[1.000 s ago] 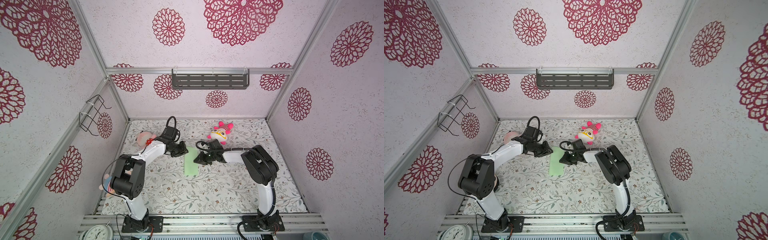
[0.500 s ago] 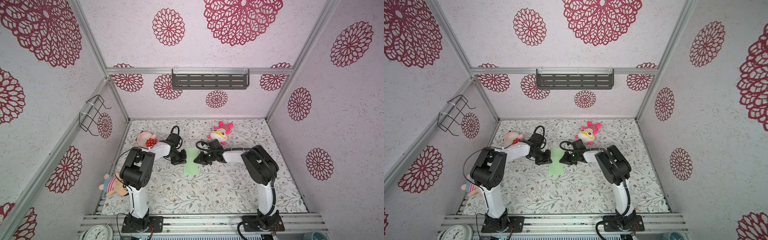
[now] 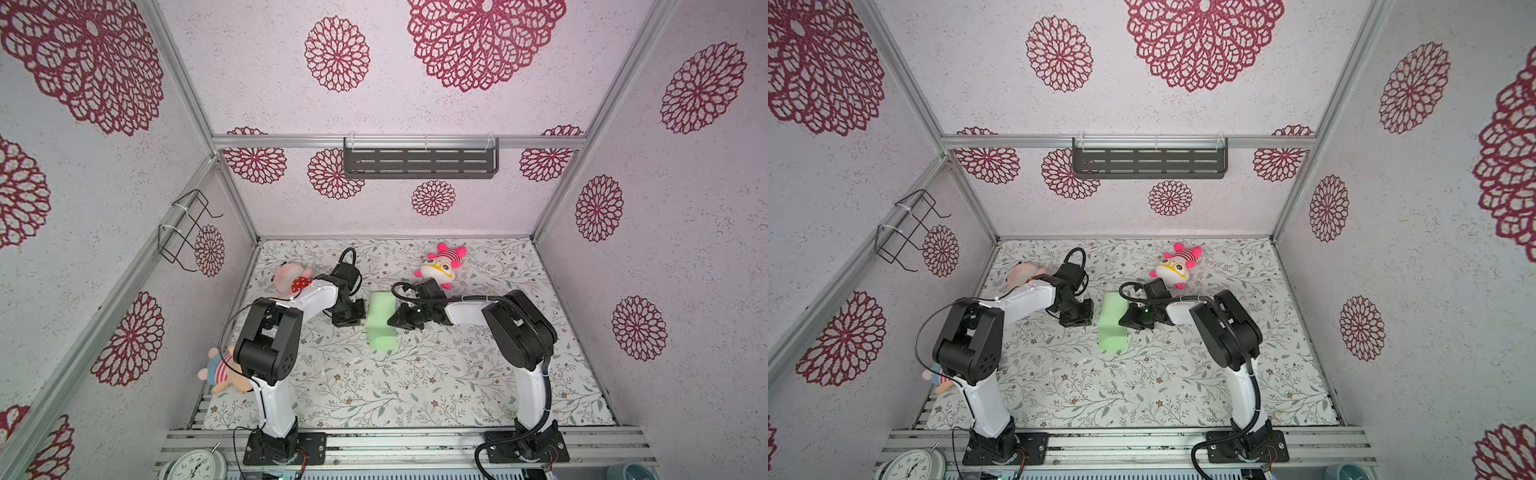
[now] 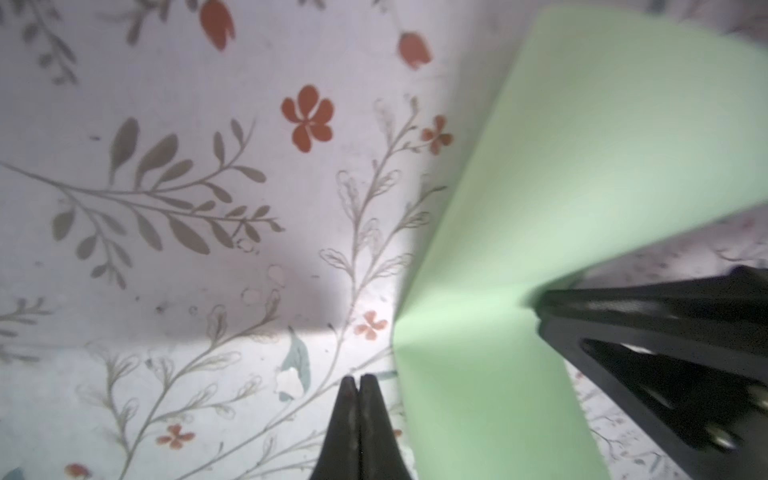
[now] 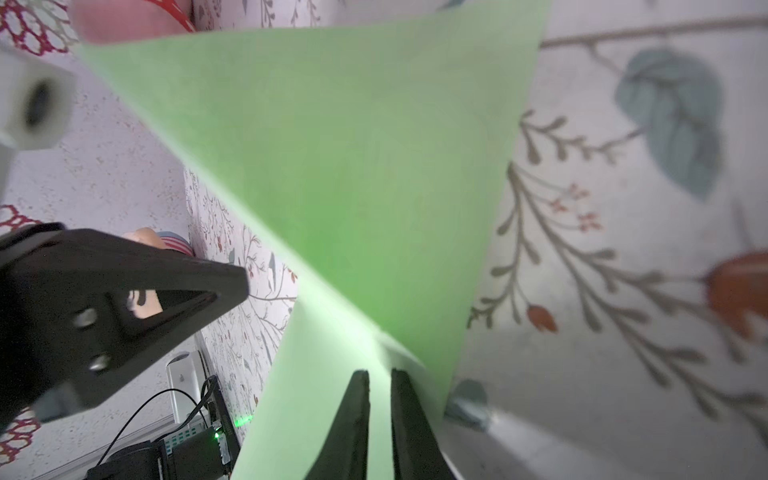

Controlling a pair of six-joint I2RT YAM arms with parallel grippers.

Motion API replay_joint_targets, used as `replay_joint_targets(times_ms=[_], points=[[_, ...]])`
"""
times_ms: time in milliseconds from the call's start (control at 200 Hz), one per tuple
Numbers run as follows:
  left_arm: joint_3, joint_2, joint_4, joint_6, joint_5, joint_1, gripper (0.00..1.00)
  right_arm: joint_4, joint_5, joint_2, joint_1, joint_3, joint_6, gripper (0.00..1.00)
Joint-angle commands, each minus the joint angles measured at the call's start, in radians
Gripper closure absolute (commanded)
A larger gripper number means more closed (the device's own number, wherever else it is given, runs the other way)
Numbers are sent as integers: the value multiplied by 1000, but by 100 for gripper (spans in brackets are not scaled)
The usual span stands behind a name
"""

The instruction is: Fold a paper plane with a square sheet of paper (pick it up from the middle)

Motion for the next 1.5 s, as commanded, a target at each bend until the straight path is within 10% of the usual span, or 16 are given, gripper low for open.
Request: replay_joint_targets(times_ms=[0, 740, 1136, 1496], points=[[-21, -56, 89, -61, 106, -19, 100, -166, 165, 78, 2, -48, -16, 83], [-86, 39, -101, -114, -154, -87, 100, -138, 177, 77, 2, -70, -8, 83], [-83, -72, 65, -186, 88, -95, 100, -144, 175, 80, 2, -66, -10, 83], [-104, 7, -63, -159, 4, -118, 100, -143, 174, 87, 3, -61, -10, 83]])
